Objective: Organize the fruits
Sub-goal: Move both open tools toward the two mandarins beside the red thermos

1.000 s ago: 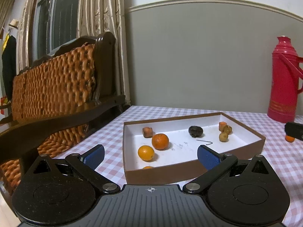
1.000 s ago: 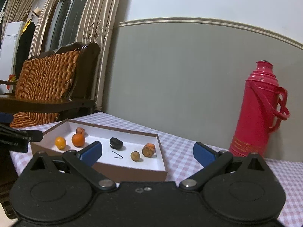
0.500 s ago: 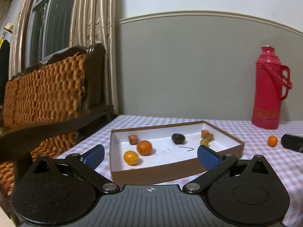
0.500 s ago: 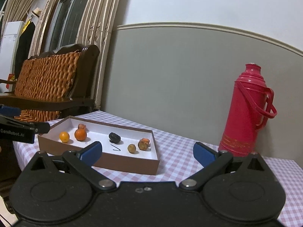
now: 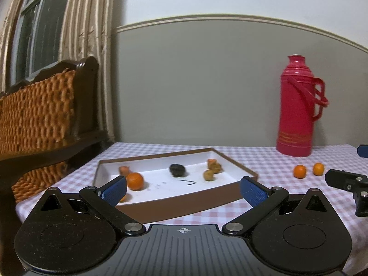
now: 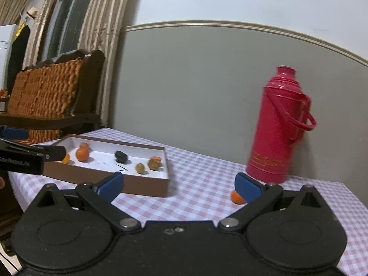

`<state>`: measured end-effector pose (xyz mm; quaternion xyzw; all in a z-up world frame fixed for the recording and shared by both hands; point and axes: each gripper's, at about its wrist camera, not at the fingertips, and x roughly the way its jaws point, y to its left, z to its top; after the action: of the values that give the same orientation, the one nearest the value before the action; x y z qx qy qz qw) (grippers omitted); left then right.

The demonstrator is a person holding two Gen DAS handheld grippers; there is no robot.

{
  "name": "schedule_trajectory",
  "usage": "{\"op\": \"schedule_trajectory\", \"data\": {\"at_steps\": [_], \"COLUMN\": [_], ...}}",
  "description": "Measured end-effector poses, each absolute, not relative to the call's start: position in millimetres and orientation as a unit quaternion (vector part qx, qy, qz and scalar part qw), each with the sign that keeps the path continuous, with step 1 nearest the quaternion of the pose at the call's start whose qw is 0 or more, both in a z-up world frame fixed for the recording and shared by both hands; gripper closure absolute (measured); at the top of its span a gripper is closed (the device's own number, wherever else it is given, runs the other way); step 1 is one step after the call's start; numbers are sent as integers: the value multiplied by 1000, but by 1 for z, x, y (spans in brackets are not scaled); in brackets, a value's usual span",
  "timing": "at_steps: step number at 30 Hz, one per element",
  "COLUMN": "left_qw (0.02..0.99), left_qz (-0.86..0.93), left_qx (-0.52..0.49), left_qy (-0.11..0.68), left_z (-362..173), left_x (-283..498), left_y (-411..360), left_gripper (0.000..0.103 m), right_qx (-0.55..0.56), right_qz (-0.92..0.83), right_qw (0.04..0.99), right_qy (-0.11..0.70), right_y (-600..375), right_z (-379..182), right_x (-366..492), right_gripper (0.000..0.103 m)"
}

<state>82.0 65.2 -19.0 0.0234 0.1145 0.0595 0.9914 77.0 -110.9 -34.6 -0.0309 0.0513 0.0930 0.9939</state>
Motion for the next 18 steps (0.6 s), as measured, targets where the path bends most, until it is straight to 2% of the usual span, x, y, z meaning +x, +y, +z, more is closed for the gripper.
{"op": "schedule_trajectory", "data": {"at_steps": [18], "left_qw": [992], "left_qz": [-17], "left_qx": [76], "left_qy": [104], "left_z": [-23], "left_x": [84], "left_y": [-15], "left_gripper": [0], "right_qx": [-16], "right_qz": [26], "right_qw": [997], "right_qy": [73], "right_y": [-181], "right_z": [-58], "right_x": [54], "right_gripper": [6]}}
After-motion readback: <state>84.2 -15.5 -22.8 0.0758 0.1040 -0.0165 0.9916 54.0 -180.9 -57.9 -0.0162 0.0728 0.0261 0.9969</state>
